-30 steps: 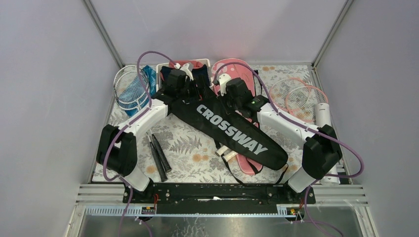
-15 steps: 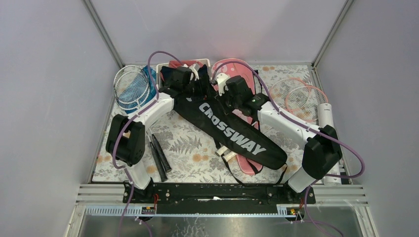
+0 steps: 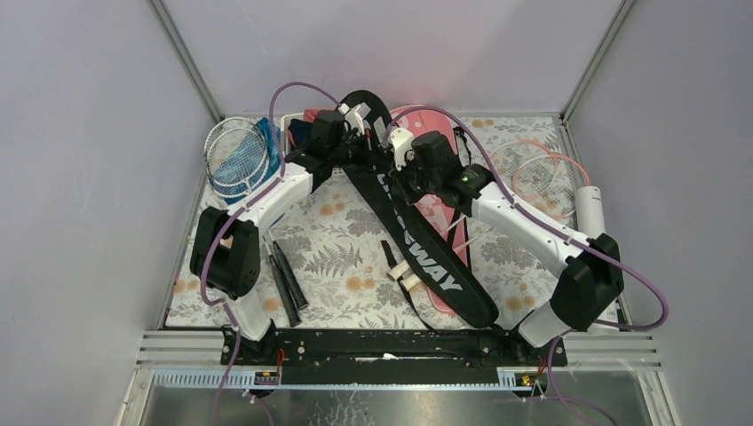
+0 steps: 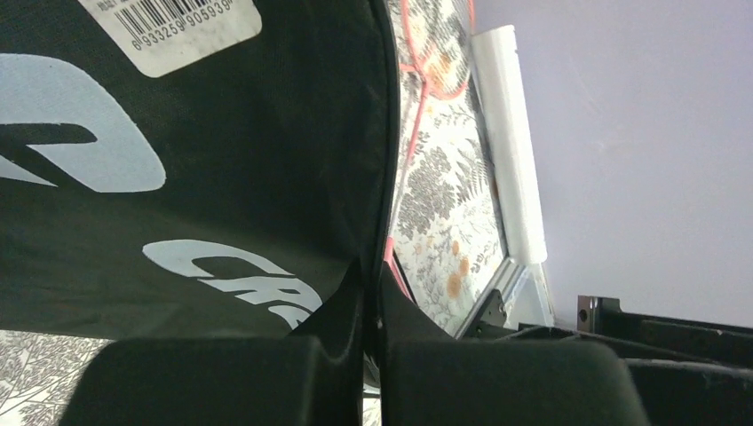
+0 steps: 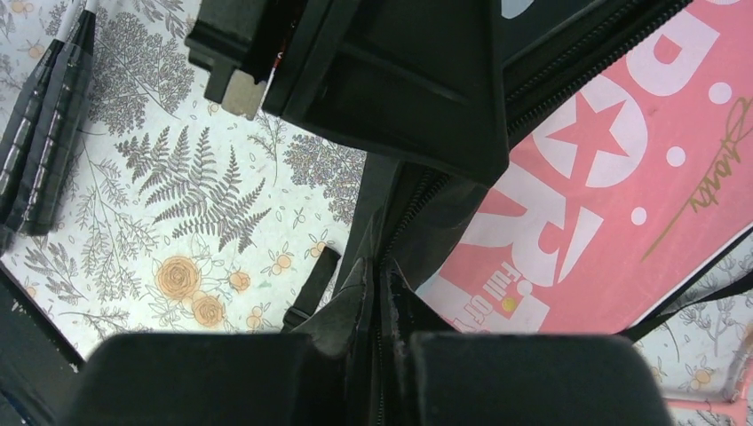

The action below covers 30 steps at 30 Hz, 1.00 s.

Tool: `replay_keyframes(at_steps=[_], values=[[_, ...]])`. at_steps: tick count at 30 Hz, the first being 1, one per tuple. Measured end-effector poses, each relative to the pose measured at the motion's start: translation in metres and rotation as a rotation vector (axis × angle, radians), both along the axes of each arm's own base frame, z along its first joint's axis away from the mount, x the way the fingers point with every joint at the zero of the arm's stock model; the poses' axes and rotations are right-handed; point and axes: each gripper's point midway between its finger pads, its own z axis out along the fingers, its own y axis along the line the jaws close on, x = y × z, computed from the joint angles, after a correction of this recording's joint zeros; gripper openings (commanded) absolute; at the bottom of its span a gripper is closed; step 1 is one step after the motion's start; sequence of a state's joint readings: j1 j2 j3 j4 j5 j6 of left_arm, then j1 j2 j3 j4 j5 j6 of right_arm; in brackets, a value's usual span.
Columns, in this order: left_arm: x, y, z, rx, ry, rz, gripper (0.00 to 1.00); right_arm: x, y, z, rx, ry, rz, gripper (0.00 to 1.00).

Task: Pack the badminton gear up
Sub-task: Open the racket bag at the center of the board.

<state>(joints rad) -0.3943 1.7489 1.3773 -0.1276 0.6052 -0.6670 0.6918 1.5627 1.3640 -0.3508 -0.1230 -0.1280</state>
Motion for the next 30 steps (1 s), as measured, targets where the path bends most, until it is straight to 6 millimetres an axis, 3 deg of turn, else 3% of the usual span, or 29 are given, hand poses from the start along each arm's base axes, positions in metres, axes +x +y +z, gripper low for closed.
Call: replay_keyframes(at_steps=[5,8,12,16,22,26,30], values=[[-0.006,-0.006,0.011,-0.03,-0.049,-0.069,0.0,-0.008,-0.008,0.014,-0.007,-0.044,0.026,0.6],[-0.01,-0.007,0.016,-0.037,-0.078,-0.102,0.0,-0.014,-0.016,0.029,-0.009,-0.094,0.042,0.72],[-0.014,-0.007,0.029,-0.05,-0.129,-0.135,0.0,-0.02,-0.023,0.055,0.006,-0.172,0.066,0.74],[-0.02,-0.006,0.044,-0.07,-0.189,-0.155,0.0,-0.025,-0.028,0.064,0.006,-0.203,0.081,0.73],[-0.026,-0.006,0.054,-0.097,-0.234,-0.167,0.0,-0.033,-0.025,0.048,0.004,-0.153,0.116,0.77],[-0.027,-0.006,0.048,-0.114,-0.214,-0.156,0.0,-0.037,-0.016,0.038,0.027,-0.094,0.135,0.81],[-0.029,-0.006,0.039,-0.127,-0.17,-0.134,0.0,-0.039,-0.011,0.03,0.052,-0.037,0.13,0.77]])
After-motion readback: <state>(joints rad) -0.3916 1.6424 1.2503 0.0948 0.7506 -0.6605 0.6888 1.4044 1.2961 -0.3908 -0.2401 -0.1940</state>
